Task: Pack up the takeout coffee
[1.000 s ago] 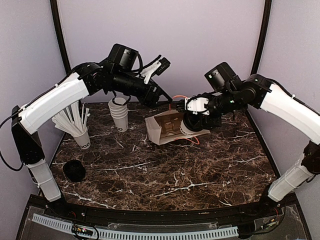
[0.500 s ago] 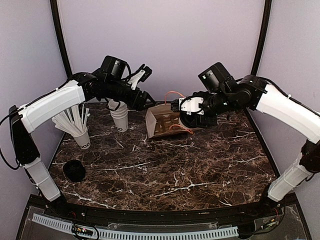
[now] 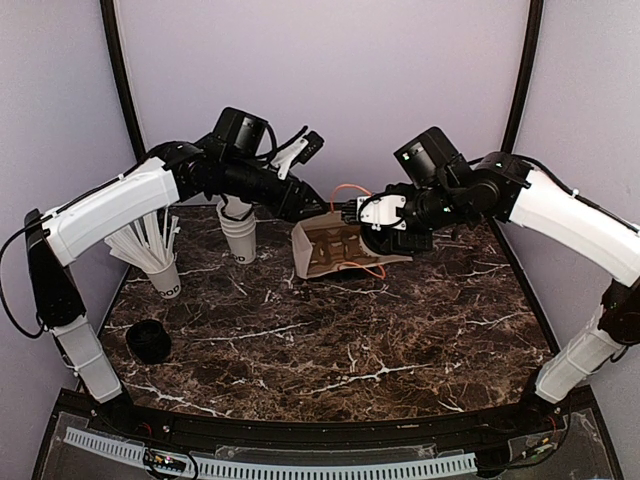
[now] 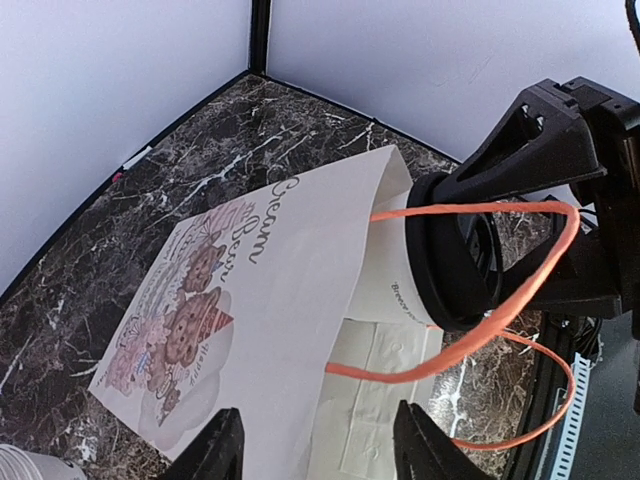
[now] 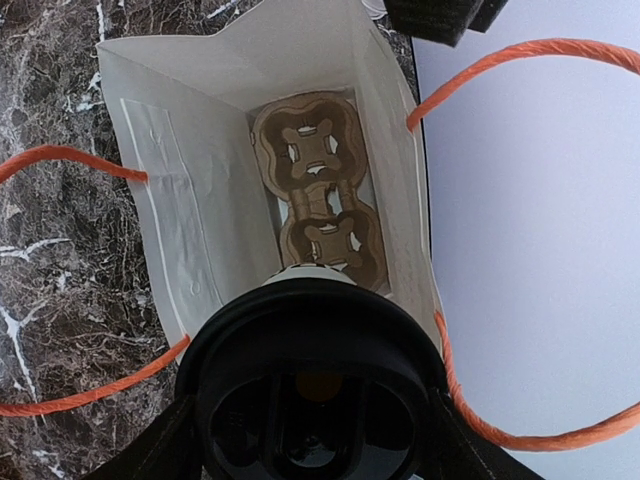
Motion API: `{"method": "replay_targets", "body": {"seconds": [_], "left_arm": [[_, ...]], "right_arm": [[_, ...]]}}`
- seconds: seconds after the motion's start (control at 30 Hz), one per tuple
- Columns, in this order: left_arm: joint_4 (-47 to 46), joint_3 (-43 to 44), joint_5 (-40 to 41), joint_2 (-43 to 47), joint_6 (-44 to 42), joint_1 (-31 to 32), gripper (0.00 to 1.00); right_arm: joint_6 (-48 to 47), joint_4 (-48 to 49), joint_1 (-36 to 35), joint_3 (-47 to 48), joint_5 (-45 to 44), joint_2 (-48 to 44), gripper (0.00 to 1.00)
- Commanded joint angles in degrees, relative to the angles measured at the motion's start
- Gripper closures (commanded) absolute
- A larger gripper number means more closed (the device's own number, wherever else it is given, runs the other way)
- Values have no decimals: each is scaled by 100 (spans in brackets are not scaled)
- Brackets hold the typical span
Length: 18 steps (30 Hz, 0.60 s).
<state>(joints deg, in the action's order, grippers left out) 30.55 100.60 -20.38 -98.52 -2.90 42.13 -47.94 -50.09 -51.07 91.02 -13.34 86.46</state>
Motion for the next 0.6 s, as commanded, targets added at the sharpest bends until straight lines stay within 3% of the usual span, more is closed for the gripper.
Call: {"method": "replay_targets", "body": {"seconds": [0.0, 0.57], "left_arm": [[403, 484, 515, -275, -334, 187, 48], [1034, 1379, 872, -1079, -595, 311, 96]], "right_arm": [[28, 227, -52, -3, -72, 12, 39], [57, 219, -52, -58, -88, -67, 39]]}}
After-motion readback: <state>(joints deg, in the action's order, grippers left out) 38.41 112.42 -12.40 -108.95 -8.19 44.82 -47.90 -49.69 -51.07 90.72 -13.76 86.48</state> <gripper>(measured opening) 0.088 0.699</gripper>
